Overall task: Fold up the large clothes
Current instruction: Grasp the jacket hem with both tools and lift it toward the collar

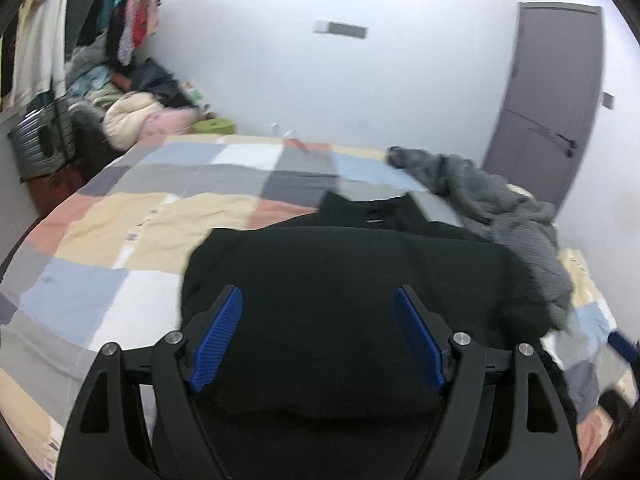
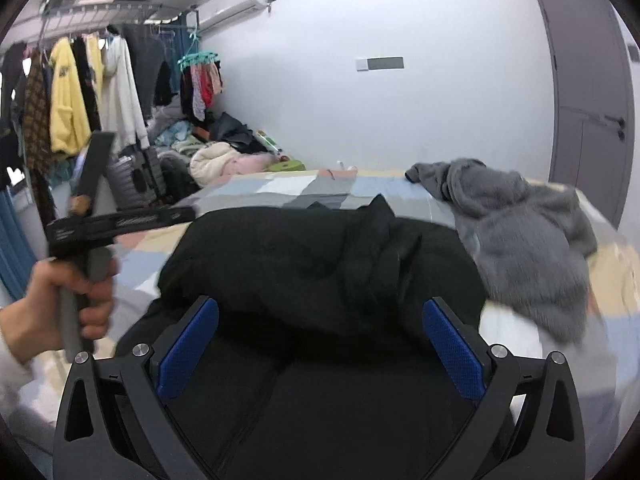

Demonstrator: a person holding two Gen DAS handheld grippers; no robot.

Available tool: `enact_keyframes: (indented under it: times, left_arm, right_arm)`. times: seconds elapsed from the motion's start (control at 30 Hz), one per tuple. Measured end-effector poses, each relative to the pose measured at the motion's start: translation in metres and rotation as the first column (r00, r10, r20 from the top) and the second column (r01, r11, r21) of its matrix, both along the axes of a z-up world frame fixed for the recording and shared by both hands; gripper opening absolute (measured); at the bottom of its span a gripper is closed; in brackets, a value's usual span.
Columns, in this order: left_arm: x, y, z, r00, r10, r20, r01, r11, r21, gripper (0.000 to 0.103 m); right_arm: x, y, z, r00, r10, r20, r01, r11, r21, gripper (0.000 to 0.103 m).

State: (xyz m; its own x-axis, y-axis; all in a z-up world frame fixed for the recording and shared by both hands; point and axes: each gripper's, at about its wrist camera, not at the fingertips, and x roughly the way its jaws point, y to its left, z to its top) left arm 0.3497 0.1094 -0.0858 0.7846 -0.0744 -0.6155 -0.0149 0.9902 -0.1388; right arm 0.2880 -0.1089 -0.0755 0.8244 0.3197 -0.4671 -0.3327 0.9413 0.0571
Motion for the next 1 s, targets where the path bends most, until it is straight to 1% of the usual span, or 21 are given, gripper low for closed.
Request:
enact_keyframes:
  times: [0.07,0.17,0.2,0.23,0.27,0.33,0.4,0.5,0.57,0.73,0.8,0.9,0.97,1.0]
  left_arm:
    - [0.01,0.01,-0.008,1.0,0.013,-0.001,-0.013,1.0,-0.002,0.078]
    - [0.03,0.018,-0.031,0.999,0.036,-0.03,-0.035,0.999,0.026,0.078]
    - [0.035,0.02,-0.037,0.998,0.037,-0.041,-0.035,0.999,0.031,0.078]
    - [0.042,0.019,-0.045,0.998,0.028,-0.052,-0.026,0.999,0.035,0.078]
    - [0.046,0.018,-0.05,0.998,0.021,-0.057,-0.019,0.999,0.044,0.078]
    - [0.052,0.015,-0.06,0.999,0.012,-0.043,-0.009,0.997,0.074,0.079]
    - [0.056,0.012,-0.067,1.0,0.013,-0.022,-0.011,0.996,0.09,0.079]
    - [0.065,0.009,-0.08,1.0,0.004,-0.023,-0.001,0.996,0.091,0.08]
    - [0.071,0.006,-0.088,1.0,-0.003,-0.022,0.006,0.995,0.101,0.08]
    - [0.082,0.005,-0.1,0.998,-0.001,-0.056,0.006,0.995,0.101,0.08]
    - [0.087,0.003,-0.104,0.998,0.001,-0.066,0.006,0.994,0.109,0.08]
    - [0.089,0.003,-0.102,0.996,0.009,-0.091,0.001,0.994,0.106,0.081]
    - [0.085,0.006,-0.095,0.994,0.008,-0.111,0.002,0.996,0.092,0.081]
    - [0.082,0.007,-0.093,0.994,0.009,-0.113,0.002,0.995,0.095,0.081]
  right_arm:
    - [0.034,0.01,-0.006,1.0,-0.011,-0.002,0.011,1.0,-0.02,0.098]
    - [0.08,0.019,-0.022,0.999,-0.03,-0.016,0.03,0.999,-0.04,0.091]
    - [0.091,0.021,-0.029,0.999,-0.034,-0.026,0.033,0.998,-0.046,0.087]
    - [0.107,0.023,-0.04,0.998,-0.039,-0.048,0.036,0.998,-0.057,0.085]
    - [0.114,0.024,-0.046,0.997,-0.042,-0.061,0.038,0.997,-0.064,0.084]
    - [0.135,0.022,-0.069,0.993,-0.053,-0.11,0.047,0.997,-0.056,0.082]
    - [0.142,0.02,-0.081,0.992,-0.052,-0.117,0.047,0.998,-0.045,0.082]
    - [0.147,0.019,-0.094,0.992,-0.049,-0.115,0.042,0.997,-0.062,0.082]
    - [0.151,0.018,-0.099,0.992,-0.05,-0.114,0.044,0.998,-0.053,0.082]
    - [0.167,0.023,-0.11,0.99,-0.043,-0.135,0.037,0.998,-0.044,0.085]
    - [0.173,0.026,-0.114,0.989,-0.048,-0.142,0.04,0.997,-0.06,0.086]
    - [0.174,0.031,-0.114,0.985,-0.058,-0.165,0.042,0.994,-0.097,0.086]
    - [0.171,0.029,-0.108,0.981,-0.054,-0.188,0.037,0.995,-0.093,0.085]
    - [0.164,0.025,-0.1,0.98,-0.048,-0.193,0.034,0.997,-0.074,0.085]
